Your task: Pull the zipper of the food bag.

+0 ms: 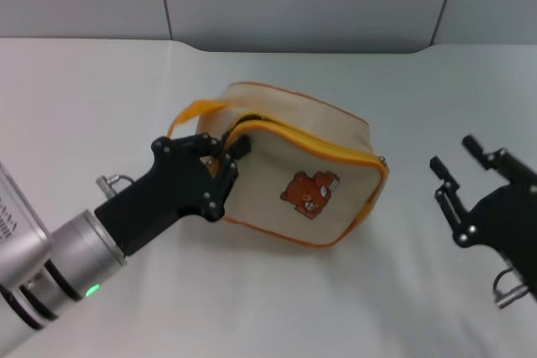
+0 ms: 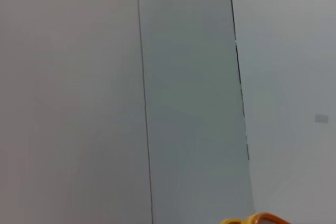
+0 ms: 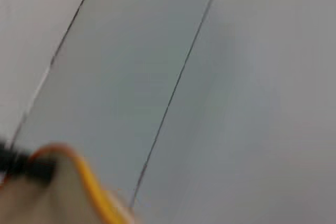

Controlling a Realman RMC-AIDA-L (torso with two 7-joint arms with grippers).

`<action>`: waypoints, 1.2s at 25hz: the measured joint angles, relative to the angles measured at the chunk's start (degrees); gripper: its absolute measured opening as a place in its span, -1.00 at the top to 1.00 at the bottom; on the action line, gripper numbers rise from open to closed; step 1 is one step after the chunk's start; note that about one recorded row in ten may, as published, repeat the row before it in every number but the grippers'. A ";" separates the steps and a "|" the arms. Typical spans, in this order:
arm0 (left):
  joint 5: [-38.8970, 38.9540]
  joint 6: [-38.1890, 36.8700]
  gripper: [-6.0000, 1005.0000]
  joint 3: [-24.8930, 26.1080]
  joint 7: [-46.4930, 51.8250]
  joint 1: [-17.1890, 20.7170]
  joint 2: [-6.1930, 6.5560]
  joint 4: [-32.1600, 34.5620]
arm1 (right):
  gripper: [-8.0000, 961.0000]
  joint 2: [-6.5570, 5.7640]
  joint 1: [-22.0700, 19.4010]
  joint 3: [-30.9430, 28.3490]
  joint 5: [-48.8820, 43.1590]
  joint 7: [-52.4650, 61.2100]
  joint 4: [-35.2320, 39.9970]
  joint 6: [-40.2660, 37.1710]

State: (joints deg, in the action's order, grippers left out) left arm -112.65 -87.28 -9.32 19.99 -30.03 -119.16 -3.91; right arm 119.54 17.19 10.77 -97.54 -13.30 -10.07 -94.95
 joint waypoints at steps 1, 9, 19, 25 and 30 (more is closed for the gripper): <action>-0.07 -0.15 0.88 -0.03 0.21 0.19 0.01 -0.27 | 0.37 -0.01 0.39 0.18 -0.09 4.06 1.35 -0.62; -3.53 -4.97 0.37 -1.22 3.03 1.80 0.40 0.22 | -0.13 -0.26 2.90 0.57 -7.05 31.50 14.08 -4.12; -16.41 -17.00 -0.39 -4.58 16.86 2.79 0.61 14.51 | -0.45 -2.25 7.49 1.76 -27.43 62.89 34.19 -16.21; -17.61 -19.30 -0.53 -9.72 20.80 2.44 0.57 19.33 | -0.45 -3.17 11.18 7.76 -30.93 66.94 34.69 -16.13; -17.30 -19.03 -0.63 -9.53 20.35 2.90 0.60 19.53 | -0.45 -2.63 12.45 10.43 -31.10 67.59 34.59 -14.59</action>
State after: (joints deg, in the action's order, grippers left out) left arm -129.95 -106.31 -18.84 40.34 -27.13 -118.56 15.62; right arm 116.91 29.64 21.20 -128.64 54.29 24.52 -109.54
